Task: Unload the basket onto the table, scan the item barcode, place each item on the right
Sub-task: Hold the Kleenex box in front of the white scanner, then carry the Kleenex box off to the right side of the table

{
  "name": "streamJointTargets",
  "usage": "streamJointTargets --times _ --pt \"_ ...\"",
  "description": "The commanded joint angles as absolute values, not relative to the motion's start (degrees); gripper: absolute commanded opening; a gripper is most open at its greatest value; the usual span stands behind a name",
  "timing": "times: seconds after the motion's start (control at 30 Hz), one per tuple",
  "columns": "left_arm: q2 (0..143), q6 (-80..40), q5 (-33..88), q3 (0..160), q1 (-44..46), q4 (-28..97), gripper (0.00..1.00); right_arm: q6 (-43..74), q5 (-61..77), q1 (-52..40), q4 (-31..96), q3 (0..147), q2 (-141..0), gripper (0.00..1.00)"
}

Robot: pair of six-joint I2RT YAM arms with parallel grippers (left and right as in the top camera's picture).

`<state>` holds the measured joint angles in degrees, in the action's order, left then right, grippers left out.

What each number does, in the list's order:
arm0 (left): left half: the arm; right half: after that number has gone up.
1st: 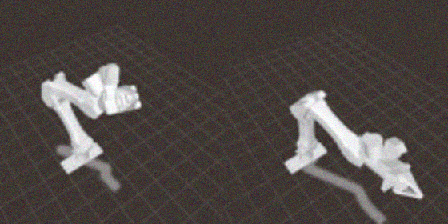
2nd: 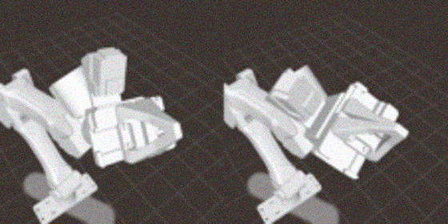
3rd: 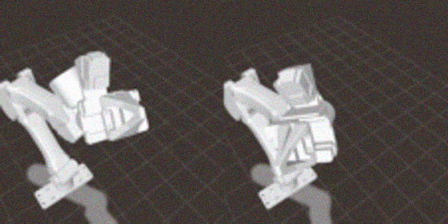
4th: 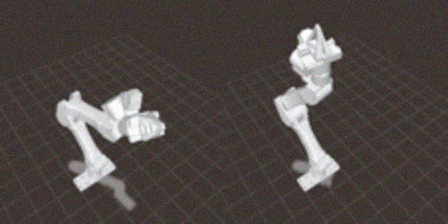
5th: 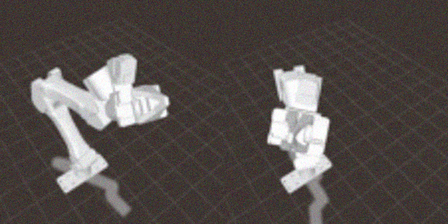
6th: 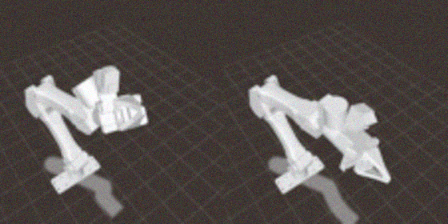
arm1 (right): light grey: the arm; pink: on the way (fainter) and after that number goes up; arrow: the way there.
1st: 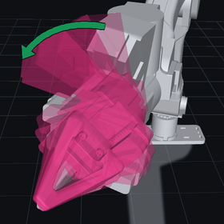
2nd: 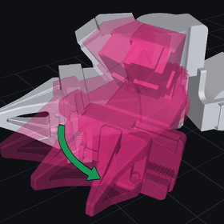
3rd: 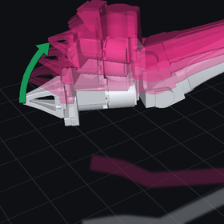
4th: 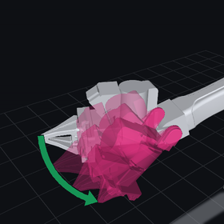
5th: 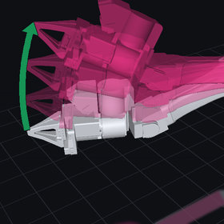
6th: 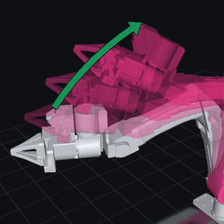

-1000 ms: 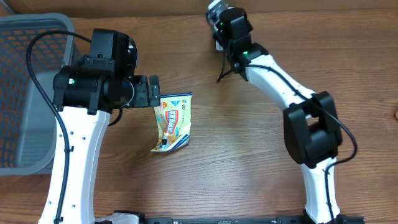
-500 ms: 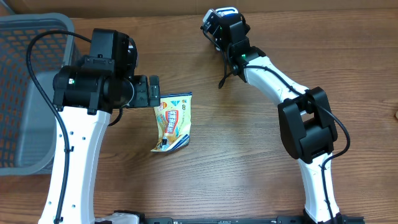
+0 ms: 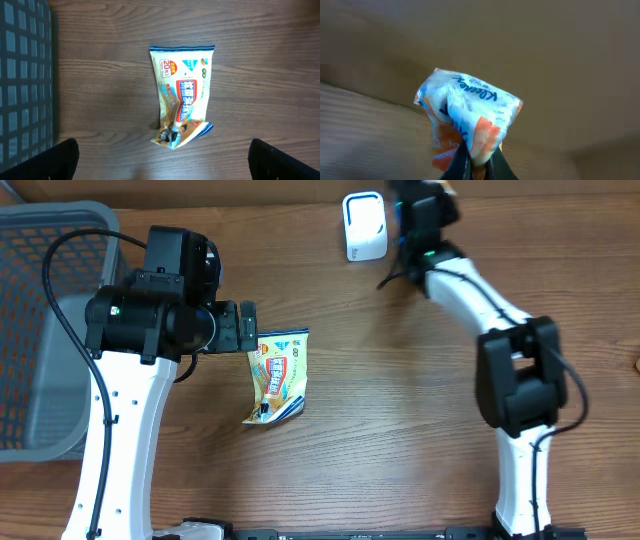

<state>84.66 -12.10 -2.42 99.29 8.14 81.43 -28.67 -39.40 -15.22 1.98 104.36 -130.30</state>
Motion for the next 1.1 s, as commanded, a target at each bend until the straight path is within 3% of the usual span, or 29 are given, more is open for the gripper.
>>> streamJointTargets --times 0.0,0.2,0.4,0.53,0.7,1.07 --pt "85.0 -12.9 -3.0 100.3 7.9 81.4 1.0 -11.8 -43.1 -9.0 10.4 105.8 -123.1 0.04" --pt "85.0 -12.9 -3.0 100.3 7.9 81.3 1.0 6.2 -33.8 3.9 29.9 105.8 -121.8 0.04" --pt "85.0 -12.9 -3.0 100.3 7.9 81.3 1.0 16.9 -14.5 18.2 37.9 105.8 -121.9 0.04" --pt "85.0 -12.9 -3.0 100.3 7.9 81.3 1.0 17.5 -5.6 26.2 38.8 105.8 -122.4 0.04" --pt "85.0 -12.9 -3.0 100.3 7.9 81.3 1.0 18.0 -4.8 32.5 39.6 105.3 -123.3 0.04" --pt "85.0 -12.9 -3.0 100.3 7.9 81.3 1.0 18.0 -4.9 36.8 37.2 102.8 -125.3 0.08"
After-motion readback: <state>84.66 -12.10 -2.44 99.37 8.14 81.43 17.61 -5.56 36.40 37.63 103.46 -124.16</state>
